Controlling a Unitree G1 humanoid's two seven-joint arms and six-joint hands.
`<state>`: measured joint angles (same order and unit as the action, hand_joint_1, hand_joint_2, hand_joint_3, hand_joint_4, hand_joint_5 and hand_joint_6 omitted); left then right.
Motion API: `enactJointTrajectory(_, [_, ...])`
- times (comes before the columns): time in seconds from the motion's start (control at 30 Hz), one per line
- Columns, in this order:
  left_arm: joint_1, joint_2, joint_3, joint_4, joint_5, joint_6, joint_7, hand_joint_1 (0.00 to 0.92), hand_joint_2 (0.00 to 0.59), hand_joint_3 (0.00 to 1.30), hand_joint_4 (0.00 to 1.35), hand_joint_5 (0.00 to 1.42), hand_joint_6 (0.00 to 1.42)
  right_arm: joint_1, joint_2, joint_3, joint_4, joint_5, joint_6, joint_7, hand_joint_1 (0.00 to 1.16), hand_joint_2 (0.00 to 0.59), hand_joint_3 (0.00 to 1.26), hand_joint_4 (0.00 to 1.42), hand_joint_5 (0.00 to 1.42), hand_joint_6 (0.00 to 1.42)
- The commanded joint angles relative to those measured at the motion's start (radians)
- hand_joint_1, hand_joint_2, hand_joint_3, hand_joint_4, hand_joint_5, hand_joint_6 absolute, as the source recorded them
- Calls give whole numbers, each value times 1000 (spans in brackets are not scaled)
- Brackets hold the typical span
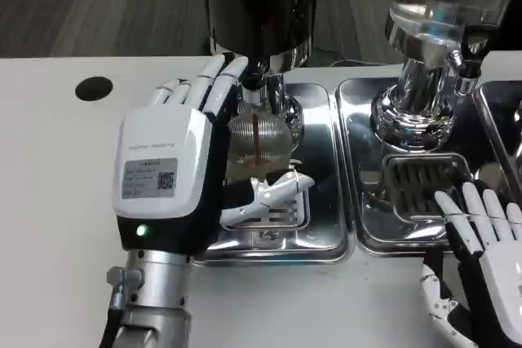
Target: Grasp the cup under the faucet to collect the drink, then remove the cup.
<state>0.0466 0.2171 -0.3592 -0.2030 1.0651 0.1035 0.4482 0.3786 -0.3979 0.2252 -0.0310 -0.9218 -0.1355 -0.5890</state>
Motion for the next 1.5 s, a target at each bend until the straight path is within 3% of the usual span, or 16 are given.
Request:
enactJointTrajectory(0.03, [32, 8, 11, 17, -9, 1, 2, 0, 47, 358, 198, 353, 314, -4, 1, 8, 2, -9, 7, 5, 199, 580, 133, 0, 0, 0])
enactJointTrajectory(0.83, [80, 20, 44, -14, -2, -13, -2, 0, 46, 357, 198, 353, 320, -36, 3, 34, 9, -25, 13, 19, 199, 580, 133, 0, 0, 0])
enactJointTrajectory(1.5, [82, 13, 51, -6, -12, -20, 10, 0, 48, 357, 198, 353, 324, -26, -7, 20, -22, -8, 12, 27, 199, 580, 133, 0, 0, 0])
